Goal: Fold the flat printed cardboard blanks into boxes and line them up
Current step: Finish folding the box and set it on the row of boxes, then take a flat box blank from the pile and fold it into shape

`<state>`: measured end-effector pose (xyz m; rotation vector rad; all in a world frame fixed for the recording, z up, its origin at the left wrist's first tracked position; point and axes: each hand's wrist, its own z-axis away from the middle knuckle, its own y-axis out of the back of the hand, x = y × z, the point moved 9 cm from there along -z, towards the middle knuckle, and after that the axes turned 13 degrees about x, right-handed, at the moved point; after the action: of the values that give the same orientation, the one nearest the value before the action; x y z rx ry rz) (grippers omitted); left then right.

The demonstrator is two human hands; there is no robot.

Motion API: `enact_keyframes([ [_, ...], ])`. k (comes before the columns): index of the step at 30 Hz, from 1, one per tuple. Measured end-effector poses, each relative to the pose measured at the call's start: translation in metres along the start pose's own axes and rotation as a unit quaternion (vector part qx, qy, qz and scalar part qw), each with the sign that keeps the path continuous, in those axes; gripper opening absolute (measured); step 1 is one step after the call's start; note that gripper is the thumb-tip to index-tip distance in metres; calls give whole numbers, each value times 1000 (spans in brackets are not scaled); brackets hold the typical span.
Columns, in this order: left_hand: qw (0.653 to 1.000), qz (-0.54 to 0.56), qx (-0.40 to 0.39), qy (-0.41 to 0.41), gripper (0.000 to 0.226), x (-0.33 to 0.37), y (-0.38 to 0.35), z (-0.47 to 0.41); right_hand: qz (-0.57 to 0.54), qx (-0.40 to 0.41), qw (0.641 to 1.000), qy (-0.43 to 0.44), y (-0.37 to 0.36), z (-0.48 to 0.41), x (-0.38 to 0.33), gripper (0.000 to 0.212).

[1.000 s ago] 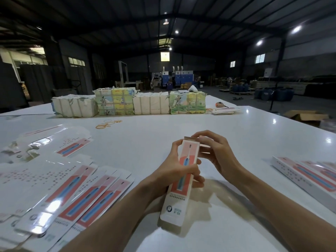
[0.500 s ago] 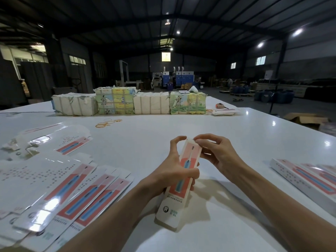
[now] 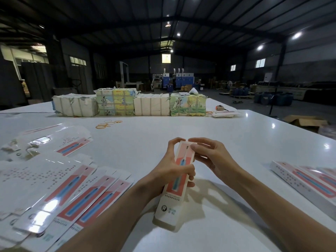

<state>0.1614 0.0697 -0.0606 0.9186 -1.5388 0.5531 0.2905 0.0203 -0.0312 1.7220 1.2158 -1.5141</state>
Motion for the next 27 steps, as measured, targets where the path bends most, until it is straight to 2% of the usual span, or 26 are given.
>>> enact_keyframes([
  [6,1000,8,2,6,90,-1,-1,1,91,32,989,114,4,2,-10,16],
  [10,1000,22,5,8,91,-4,-5,1,112,43,984,130,7,2,-8,14],
  [14,997,62,49,20,90,-12,1,-5,219,50,958,177,-3,4,-4,28],
  [16,988,116,94,34,73,-15,11,-10,267,43,941,204,-8,6,-4,35],
  [18,974,178,133,42,53,-14,21,-13,295,24,930,219,-15,12,-3,31],
  [20,958,246,140,47,48,-12,23,-14,333,-5,913,234,-26,19,0,34],
  [22,935,319,144,52,53,-8,22,-12,359,-25,904,231,-35,24,3,55],
  [24,928,338,146,54,74,-7,21,-12,395,-38,892,217,-40,26,6,71],
  [25,934,324,139,57,87,-7,19,-12,423,-50,878,216,-42,27,8,71],
  [27,944,309,103,57,99,-6,12,-8,475,-69,850,219,-44,30,10,61],
])
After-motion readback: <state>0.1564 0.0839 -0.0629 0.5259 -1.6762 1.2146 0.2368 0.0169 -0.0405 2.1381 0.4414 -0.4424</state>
